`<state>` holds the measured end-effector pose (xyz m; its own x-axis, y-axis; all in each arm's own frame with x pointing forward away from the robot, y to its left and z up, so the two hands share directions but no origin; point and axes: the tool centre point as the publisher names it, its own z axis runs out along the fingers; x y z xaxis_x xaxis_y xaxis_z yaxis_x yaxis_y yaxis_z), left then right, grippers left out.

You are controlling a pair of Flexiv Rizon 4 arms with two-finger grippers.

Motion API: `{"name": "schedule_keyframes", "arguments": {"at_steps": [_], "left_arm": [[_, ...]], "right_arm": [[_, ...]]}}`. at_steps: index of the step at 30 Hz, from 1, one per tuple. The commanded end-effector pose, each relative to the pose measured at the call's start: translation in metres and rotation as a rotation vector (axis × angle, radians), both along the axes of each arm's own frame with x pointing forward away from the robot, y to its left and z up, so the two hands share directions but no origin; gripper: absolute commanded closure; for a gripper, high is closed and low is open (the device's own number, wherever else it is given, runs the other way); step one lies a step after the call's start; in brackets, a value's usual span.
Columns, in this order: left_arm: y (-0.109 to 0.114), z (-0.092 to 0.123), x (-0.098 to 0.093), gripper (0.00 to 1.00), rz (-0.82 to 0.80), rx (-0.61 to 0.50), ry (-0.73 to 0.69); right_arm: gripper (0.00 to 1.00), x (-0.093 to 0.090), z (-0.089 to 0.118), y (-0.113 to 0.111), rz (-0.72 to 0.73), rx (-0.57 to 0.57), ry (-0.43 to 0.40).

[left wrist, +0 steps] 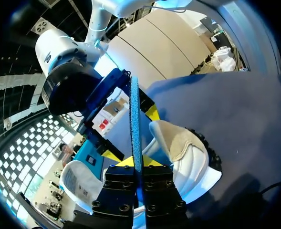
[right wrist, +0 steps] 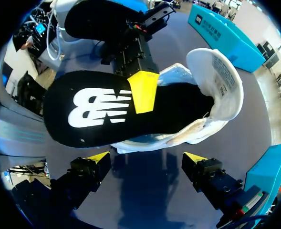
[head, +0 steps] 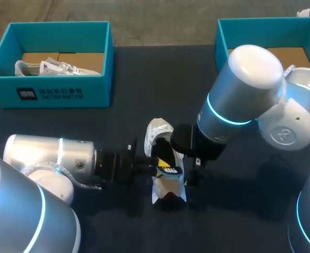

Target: Take the shoe out of the shoebox, open the shoe tongue, remove and reinsert the insole, then place the shoe into the shoebox

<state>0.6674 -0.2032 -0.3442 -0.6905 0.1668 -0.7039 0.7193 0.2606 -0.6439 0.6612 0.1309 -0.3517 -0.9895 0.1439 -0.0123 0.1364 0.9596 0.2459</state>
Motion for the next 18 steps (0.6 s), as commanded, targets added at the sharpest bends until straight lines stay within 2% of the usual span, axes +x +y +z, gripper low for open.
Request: {"name": "schedule_keyframes", "arguments": {"at_steps": [1,9,10,12,14,18], "left_arm": [[-0.007,-0.002,0.005,1.00,0.010,0.016,0.005],[-0.006,0.000,0.002,1.00,0.019,-0.012,0.040],[-0.005,0.003,0.000,0.91,0.019,-0.020,0.044],[-0.004,0.005,-0.002,0.81,0.021,-0.034,0.054],[-0.004,0.008,-0.005,0.75,0.023,-0.045,0.059],[-0.003,0.014,-0.010,0.71,0.023,-0.070,0.073]], "right_arm": [[0.00,-0.001,-0.001,0.001,-0.002,-0.001,-0.002],[0.00,-0.001,-0.001,0.001,-0.002,-0.001,-0.002],[0.00,-0.001,-0.001,0.001,-0.002,-0.001,-0.002],[0.00,-0.001,-0.001,0.001,-0.002,-0.001,-0.002],[0.00,-0.001,-0.001,0.001,-0.002,-0.001,-0.002],[0.00,-0.001,-0.001,0.001,-0.002,-0.001,-0.002]]}}
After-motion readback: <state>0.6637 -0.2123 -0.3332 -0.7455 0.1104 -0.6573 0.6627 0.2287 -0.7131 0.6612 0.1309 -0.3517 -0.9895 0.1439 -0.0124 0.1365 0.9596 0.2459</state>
